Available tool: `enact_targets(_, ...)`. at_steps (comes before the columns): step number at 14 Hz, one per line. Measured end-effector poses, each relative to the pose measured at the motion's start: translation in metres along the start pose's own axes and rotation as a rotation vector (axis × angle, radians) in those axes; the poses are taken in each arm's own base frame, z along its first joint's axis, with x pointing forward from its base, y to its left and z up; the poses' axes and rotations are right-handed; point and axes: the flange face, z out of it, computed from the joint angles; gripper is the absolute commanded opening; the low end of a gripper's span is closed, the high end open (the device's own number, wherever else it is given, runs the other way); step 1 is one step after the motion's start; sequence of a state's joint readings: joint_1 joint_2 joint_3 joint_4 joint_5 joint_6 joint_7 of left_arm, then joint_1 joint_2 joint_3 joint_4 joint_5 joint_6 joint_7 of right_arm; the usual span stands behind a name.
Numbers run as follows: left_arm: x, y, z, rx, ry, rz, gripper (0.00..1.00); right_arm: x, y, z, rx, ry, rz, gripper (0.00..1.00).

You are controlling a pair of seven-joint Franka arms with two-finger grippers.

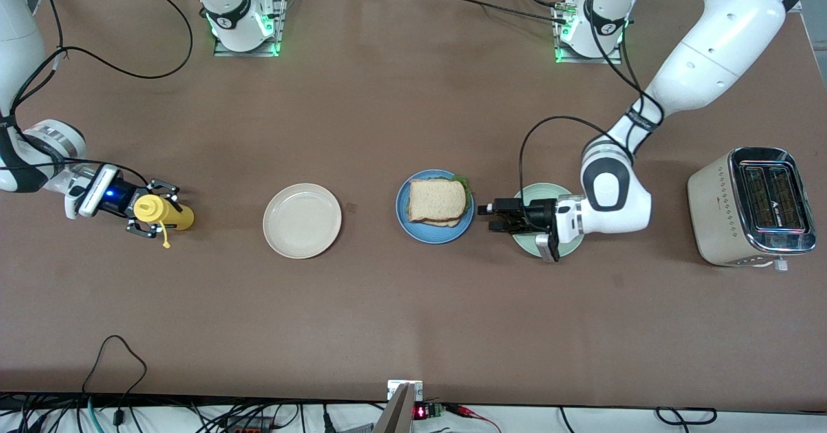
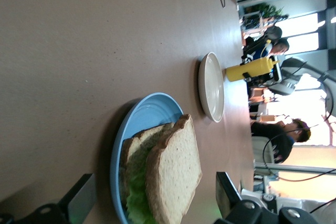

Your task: Make sandwich in blue plate with both arms

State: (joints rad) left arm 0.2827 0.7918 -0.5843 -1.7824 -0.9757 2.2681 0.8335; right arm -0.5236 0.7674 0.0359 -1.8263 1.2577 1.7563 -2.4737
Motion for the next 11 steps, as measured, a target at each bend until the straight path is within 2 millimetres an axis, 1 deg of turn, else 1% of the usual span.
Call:
enact_targets(2,0.013,0.026,-0.038,0.092,-0.139,0.001,1.00,0.001,0.001,-0.004,0.018,-0.022,-0.015,1.00)
enact_targets(3,0.020,0.040,-0.059,0.147,-0.207,-0.010,1.00,0.003,0.003,-0.013,0.036,-0.051,-0.033,1.00)
enact_targets(4,0.024,0.050,-0.079,0.204,-0.258,-0.027,1.00,0.007,0.006,-0.025,0.052,-0.084,-0.052,1.00)
enact_targets(5,0.027,0.056,-0.097,0.267,-0.301,-0.058,1.00,0.012,0.009,-0.039,0.064,-0.121,-0.072,1.00)
enact_targets(7,0.023,0.059,-0.127,0.426,-0.375,-0.140,1.00,0.028,0.016,-0.072,0.083,-0.205,-0.104,1.00)
enact_targets(9,0.015,0.060,-0.149,0.621,-0.437,-0.213,1.00,0.052,0.024,-0.108,0.113,-0.346,-0.109,1.00)
enact_targets(10,0.011,0.064,-0.160,0.717,-0.460,-0.246,1.00,0.070,0.028,-0.124,0.126,-0.430,-0.098,1.00)
enact_targets(11,0.008,0.071,-0.171,0.808,-0.480,-0.274,1.00,0.094,0.031,-0.137,0.130,-0.512,-0.080,1.00)
